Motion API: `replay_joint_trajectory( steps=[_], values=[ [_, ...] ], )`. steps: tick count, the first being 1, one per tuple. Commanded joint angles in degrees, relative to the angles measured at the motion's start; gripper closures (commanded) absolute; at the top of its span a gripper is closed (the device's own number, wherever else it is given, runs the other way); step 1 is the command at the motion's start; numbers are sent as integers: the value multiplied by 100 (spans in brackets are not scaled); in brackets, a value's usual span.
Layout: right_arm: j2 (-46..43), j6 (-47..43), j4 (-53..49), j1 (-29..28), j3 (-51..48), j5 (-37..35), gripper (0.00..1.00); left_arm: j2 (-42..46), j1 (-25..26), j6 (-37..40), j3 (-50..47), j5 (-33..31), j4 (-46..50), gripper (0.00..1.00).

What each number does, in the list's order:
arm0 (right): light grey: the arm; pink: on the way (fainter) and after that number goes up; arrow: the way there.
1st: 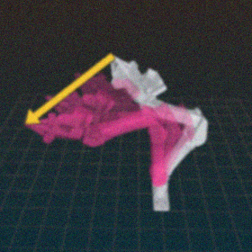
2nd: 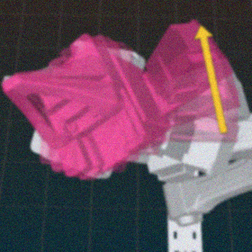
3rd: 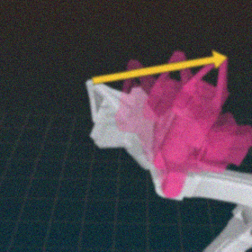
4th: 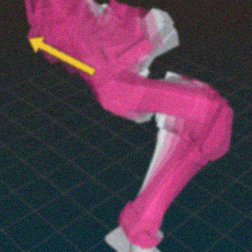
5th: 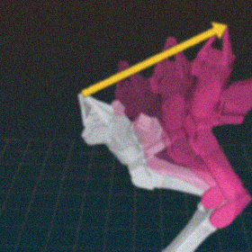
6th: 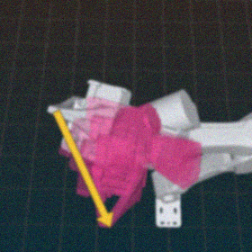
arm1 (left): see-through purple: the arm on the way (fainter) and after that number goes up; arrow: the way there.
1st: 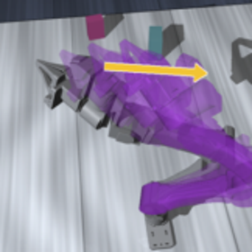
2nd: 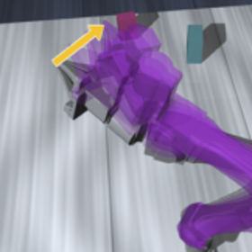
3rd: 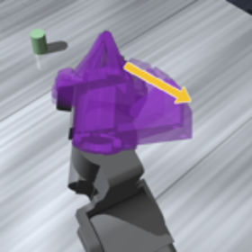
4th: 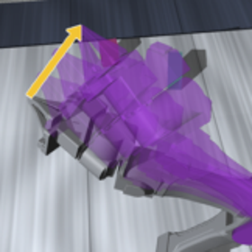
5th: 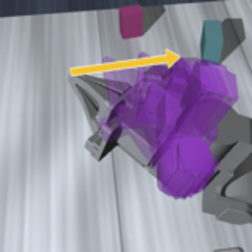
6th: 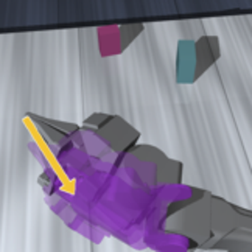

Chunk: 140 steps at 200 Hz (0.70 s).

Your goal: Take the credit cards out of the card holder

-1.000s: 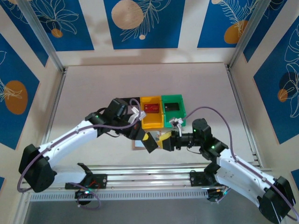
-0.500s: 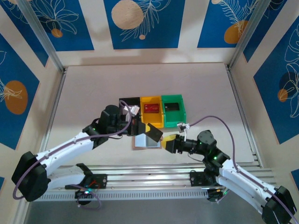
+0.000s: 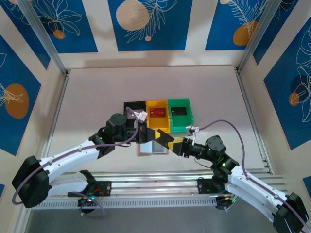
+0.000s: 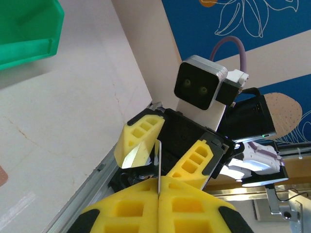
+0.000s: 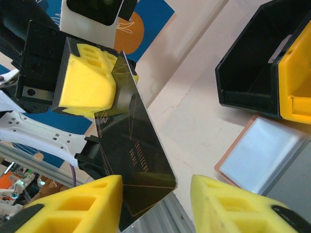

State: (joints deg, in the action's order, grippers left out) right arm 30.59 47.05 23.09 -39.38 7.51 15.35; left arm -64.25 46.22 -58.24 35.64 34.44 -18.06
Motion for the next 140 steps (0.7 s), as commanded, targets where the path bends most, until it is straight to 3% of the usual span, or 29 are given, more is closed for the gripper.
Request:
replay_joint_trajectory(
  steps=[1,41,50,73,94,140],
  values=[
    [0,-34,134,-41,180,-100,65,-66,73,-31,-68,-38,-311,100],
    [11,-143,39,-40,275,-33,85,-88,89,53,-79,-68,-231,100],
    [16,-172,-53,-39,316,-64,100,-88,85,95,-66,-82,-171,94],
    [17,-177,-266,-36,359,-197,100,-55,75,332,43,-96,190,66],
    [17,-367,-1029,-5,651,-439,100,24,8,852,365,-129,992,48],
    [59,-749,-2489,480,1394,-457,100,250,-942,2083,1338,61,2985,26]
  ],
)
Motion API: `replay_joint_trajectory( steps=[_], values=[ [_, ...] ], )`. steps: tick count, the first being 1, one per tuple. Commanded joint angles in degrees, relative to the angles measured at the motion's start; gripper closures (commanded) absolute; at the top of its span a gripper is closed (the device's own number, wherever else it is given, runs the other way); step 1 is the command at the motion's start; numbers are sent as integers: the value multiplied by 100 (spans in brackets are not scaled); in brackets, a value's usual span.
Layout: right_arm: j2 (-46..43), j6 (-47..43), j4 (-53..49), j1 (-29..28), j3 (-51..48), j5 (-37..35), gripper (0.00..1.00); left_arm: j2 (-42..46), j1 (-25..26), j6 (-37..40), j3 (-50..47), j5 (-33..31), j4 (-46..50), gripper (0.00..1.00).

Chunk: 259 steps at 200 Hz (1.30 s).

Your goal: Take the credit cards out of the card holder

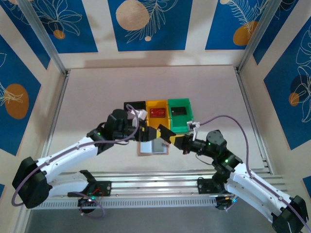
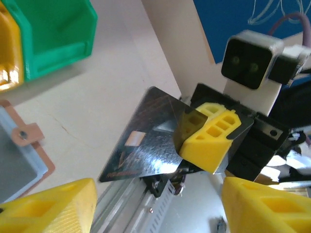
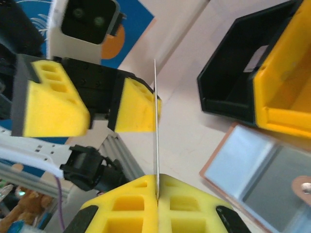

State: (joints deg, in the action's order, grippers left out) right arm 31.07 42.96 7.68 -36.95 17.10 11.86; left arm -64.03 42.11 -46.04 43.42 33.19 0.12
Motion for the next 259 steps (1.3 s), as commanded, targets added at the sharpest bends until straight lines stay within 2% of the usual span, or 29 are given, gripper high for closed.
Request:
replay_joint_trajectory(
  steps=[1,8,20,53,72,87,119,143,177,259],
  values=[
    [16,-349,-981,252,452,-111,100,231,-560,879,579,191,1197,26],
    [55,-411,-1205,351,581,-106,100,241,-756,1011,720,188,1395,25],
    [207,-564,-1637,533,864,-105,100,237,-1036,1242,956,26,1739,17],
    [1295,-1135,-3205,1203,2078,24,100,67,-1360,1871,1437,-1602,2760,0],
    [2100,-1444,-4011,1692,2837,351,100,-29,-1398,2169,1470,-2377,3045,0],
    [2603,-1488,-4372,1969,3238,473,100,-45,-1415,2421,1420,-2735,3134,0],
    [3351,-1600,-4765,2099,3845,132,100,137,-1416,2767,890,-3422,2878,0],
    [3854,-1691,-4943,2139,4258,-224,100,320,-1407,2931,732,-3504,2900,0],
    [4745,-1918,-5120,2188,4796,-559,100,629,-1407,3121,527,-3952,2728,0],
    [6452,-2158,-4952,2244,5811,-156,100,716,-1398,3254,439,-4161,2683,0]
  ],
)
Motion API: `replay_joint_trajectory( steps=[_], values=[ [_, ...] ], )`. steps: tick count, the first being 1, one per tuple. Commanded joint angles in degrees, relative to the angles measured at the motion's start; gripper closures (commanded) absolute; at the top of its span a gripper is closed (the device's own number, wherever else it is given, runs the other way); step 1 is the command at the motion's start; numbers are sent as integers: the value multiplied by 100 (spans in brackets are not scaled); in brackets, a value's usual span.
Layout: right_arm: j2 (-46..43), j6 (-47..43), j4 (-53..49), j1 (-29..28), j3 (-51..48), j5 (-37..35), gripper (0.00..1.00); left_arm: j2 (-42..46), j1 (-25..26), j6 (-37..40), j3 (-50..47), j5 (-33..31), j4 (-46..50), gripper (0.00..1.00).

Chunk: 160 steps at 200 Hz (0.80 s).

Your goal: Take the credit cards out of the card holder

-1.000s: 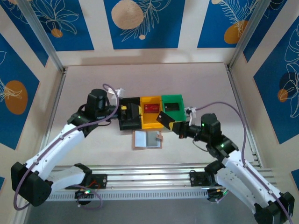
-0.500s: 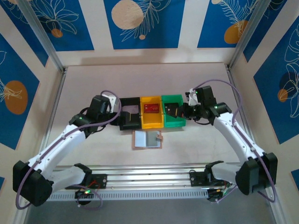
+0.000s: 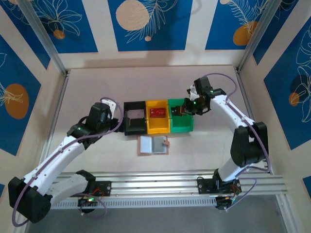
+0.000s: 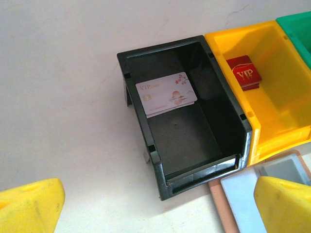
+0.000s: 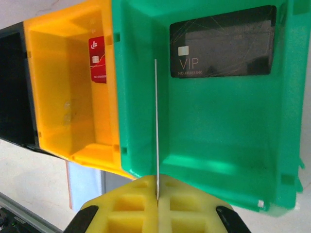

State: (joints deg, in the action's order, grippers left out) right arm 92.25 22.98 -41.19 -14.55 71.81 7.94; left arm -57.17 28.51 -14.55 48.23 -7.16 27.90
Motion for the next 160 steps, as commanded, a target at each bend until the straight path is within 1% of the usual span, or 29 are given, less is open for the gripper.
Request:
replay_joint_trajectory(
  steps=[1,53,160],
  values=[
    [354,-166,-60,4,350,243,100,30,-39,107,-41,-127,-98,0],
    [1075,-336,-157,0,790,233,100,127,-39,142,-112,-266,-188,0],
    [1734,-399,-173,4,1167,196,100,78,-41,167,-138,-286,-215,0]
  ],
)
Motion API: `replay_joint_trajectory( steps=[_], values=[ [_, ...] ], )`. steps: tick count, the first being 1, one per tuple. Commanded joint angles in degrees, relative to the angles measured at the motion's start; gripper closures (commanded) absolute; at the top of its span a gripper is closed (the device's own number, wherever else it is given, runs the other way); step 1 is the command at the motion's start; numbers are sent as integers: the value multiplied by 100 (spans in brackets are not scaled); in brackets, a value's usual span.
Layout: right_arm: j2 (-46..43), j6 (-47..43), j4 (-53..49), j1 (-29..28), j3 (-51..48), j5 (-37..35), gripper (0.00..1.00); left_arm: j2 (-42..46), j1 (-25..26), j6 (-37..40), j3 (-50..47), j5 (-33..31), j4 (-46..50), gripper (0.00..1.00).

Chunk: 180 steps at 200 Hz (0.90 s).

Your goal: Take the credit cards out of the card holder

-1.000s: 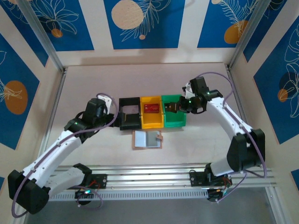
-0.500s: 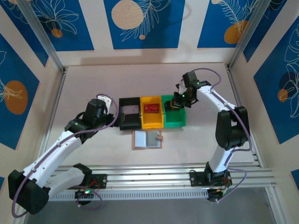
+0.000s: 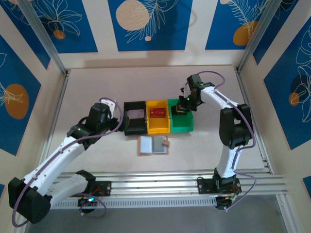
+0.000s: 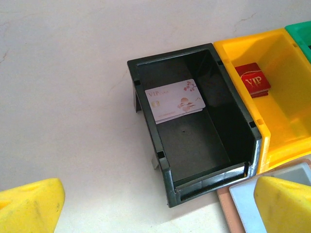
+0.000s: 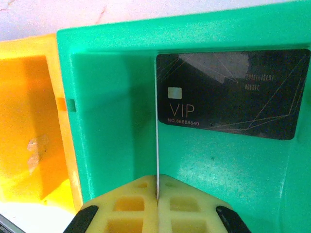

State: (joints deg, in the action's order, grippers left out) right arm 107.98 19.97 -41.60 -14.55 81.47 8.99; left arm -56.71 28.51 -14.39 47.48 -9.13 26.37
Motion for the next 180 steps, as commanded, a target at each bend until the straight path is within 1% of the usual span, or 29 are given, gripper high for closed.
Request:
replay_joint_trajectory(
  steps=[1,105,180],
  values=[
    [170,-98,-134,4,202,88,100,35,-40,149,-68,-89,-62,0],
    [513,-19,-146,-36,386,-304,100,-7,-37,158,-64,-80,-64,0],
    [689,5,-264,-53,631,-558,88,-42,-39,173,-55,-72,-62,0]
  ],
)
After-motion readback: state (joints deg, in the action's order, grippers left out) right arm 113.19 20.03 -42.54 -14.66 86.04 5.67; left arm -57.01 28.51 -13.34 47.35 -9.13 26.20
